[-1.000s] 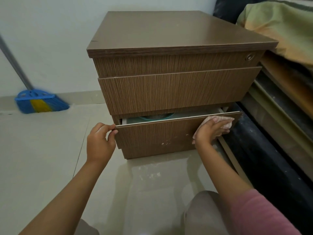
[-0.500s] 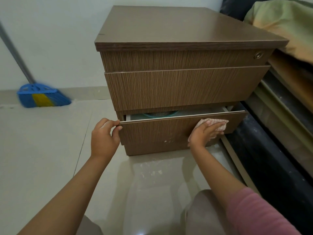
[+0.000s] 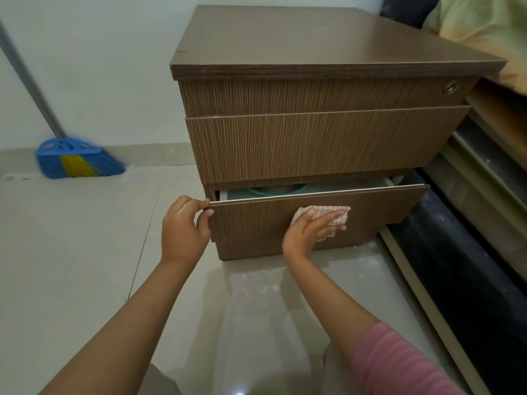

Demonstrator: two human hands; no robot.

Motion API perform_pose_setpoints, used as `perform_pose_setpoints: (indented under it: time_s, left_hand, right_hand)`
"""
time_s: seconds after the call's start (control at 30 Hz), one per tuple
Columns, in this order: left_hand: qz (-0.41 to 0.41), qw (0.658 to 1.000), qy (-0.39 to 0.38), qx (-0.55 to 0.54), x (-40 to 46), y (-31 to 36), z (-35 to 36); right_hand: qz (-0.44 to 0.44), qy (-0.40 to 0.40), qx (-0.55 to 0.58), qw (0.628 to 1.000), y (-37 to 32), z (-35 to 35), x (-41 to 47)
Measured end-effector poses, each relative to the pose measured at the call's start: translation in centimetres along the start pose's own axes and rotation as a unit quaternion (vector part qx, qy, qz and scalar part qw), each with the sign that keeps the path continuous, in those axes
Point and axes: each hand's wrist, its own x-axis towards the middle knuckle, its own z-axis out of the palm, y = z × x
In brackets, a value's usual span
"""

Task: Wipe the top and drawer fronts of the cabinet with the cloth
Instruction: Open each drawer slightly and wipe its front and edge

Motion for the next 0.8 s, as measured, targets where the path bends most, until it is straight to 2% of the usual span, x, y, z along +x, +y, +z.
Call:
perform_pose_setpoints:
  time_s: [0.2, 0.37, 0.57, 0.8]
  left_hand:
    - [-0.011, 1.000, 0.002, -0.005, -0.1, 0.2, 0.0]
    - [-0.010, 1.000, -0.002, -0.004, 0.0, -0.1, -0.1]
    - [-0.006, 1.000, -0.006, -0.010, 0.2, -0.3, -0.1]
    - [0.005, 1.000, -0.015, -0.016, 0.5, -0.4, -0.4]
  right_hand:
    - [-0.024, 0.024, 0.006, 0.999, -1.7, -0.8, 1.4]
    - [-0.110, -0.022, -0.001, 0.994, -2.3, 2.0, -2.7]
    - [-0.066, -0.080, -0.003, 0.995, 1.4, 4.4, -5.9]
    - [-0.090, -0.010, 0.010, 0.996, -0.6, 2.8, -3.2]
